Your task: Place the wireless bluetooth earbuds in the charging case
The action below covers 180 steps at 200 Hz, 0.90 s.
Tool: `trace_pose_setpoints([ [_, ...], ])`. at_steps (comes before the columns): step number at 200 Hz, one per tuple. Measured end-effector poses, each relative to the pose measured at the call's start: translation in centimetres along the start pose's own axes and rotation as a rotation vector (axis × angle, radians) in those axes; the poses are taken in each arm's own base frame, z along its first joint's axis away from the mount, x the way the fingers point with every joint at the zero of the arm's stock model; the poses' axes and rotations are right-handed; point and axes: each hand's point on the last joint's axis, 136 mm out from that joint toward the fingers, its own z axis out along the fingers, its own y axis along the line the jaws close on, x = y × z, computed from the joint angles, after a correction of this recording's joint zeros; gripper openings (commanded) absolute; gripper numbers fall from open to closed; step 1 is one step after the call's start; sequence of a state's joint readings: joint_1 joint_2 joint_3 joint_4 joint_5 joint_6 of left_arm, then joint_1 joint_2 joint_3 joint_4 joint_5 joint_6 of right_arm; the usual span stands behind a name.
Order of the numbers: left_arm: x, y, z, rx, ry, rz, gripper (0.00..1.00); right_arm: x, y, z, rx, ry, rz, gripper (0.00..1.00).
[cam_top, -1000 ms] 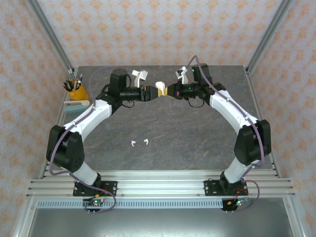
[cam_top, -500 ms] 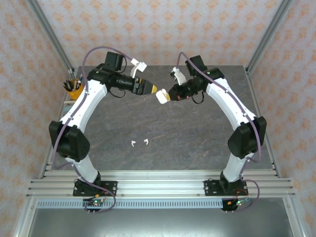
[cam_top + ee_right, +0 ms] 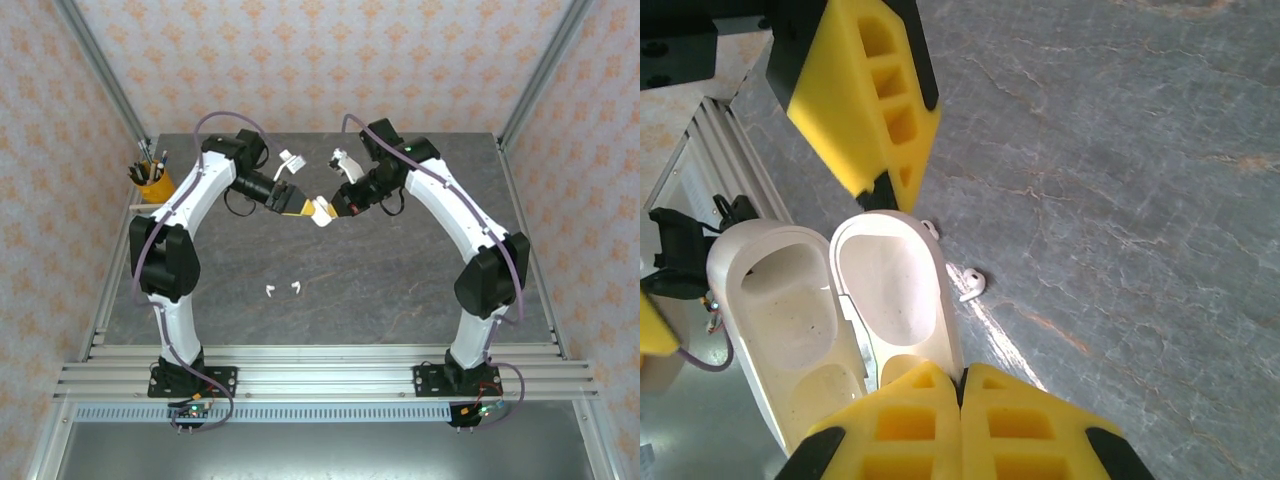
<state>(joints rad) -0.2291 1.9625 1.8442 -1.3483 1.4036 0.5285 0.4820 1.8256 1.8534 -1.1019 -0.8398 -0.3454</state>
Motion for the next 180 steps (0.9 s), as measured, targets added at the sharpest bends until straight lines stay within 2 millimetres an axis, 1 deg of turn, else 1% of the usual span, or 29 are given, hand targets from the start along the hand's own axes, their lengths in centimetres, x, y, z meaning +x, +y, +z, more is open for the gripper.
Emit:
trace_pose_setpoints([
  [18, 0.1, -0.6, 0.1, 0.055, 0.011, 0.044, 0.64, -0.1, 0.1, 0.3, -0.010, 0.006, -0.005, 0.00],
  [50, 0.4, 0.0, 0.5, 0.114, 0.010, 0.077, 0.63, 0.1, 0.5, 0.7, -0.022, 0.019, -0.009, 0.00],
  [74, 0.6, -0.4, 0.8, 0.139, 0.007, 0.096, 0.62, 0.0, 1.0, 1.0, -0.031, 0.027, -0.017, 0.00],
  [100, 0.8, -0.7, 1.1, 0.147, 0.014, 0.106, 0.60, 0.1, 1.0, 1.3, -0.041, 0.036, -0.015, 0.00],
  [123, 0.9, -0.8, 1.2, 0.148, 0.019, 0.111, 0.54, 0.1, 0.9, 1.4, -0.041, 0.037, -0.014, 0.00],
  [180, 1.1, -0.8, 1.3, 0.150, 0.023, 0.115, 0.51, -0.1, 0.9, 1.4, -0.041, 0.039, -0.013, 0.00],
])
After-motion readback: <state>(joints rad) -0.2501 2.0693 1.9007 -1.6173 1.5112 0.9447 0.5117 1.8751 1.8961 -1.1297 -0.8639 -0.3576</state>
